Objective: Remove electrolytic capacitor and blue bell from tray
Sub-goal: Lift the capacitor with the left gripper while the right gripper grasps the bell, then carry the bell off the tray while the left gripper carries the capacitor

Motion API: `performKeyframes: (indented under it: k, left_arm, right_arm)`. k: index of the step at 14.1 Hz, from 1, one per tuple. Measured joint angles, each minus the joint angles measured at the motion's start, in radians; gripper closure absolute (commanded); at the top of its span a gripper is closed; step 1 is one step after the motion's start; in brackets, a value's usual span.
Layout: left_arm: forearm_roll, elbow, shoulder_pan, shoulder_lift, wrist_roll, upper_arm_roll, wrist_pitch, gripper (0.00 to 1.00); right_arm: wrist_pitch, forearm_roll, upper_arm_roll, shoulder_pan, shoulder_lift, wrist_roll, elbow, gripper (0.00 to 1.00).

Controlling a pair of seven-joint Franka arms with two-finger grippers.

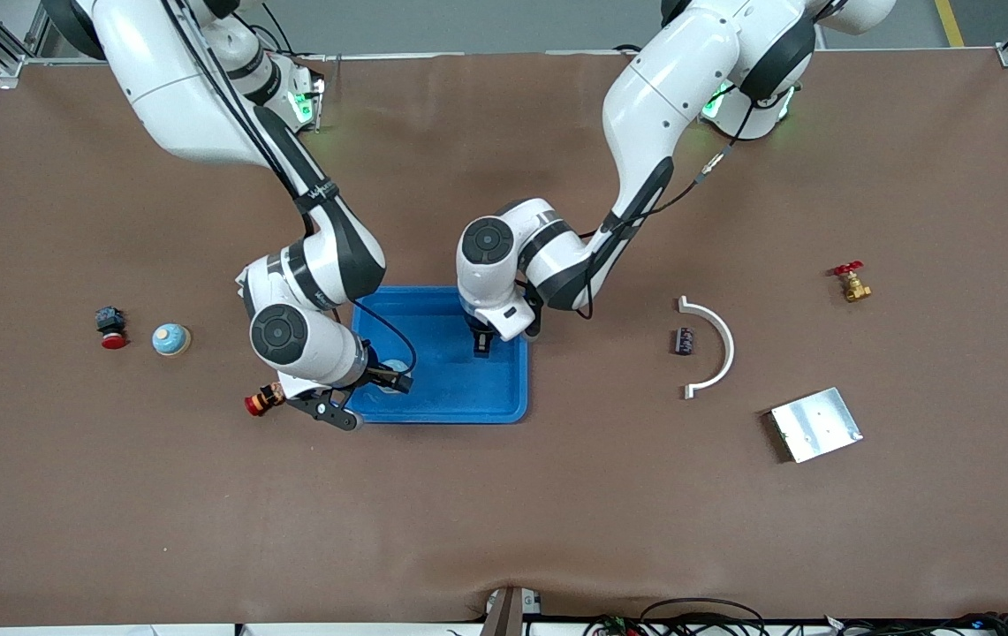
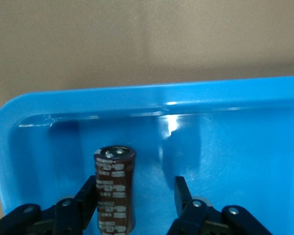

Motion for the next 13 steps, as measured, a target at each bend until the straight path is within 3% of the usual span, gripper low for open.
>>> performKeyframes:
  k: [1, 8, 13]
  left_arm:
    - [0.0, 0.0, 0.0, 0.0, 0.0, 0.001, 0.0, 1.0]
    - [0.0, 0.008, 0.0, -0.003, 0.07, 0.003, -0.005, 1.0]
    - [0.0, 0.019, 0.028, -0.053, 0.341, 0.006, -0.075, 1.0]
  right_arm:
    - [0.001, 0.0, 0.001, 0.001, 0.006, 0.005, -0.001, 0.0]
    - [0.035, 0.0, 0.003, 0.028, 0.048, 0.013, -0.003, 0.0]
    - [0.045, 0.0, 0.001, 0.027, 0.061, 0.013, -0.004, 0.0]
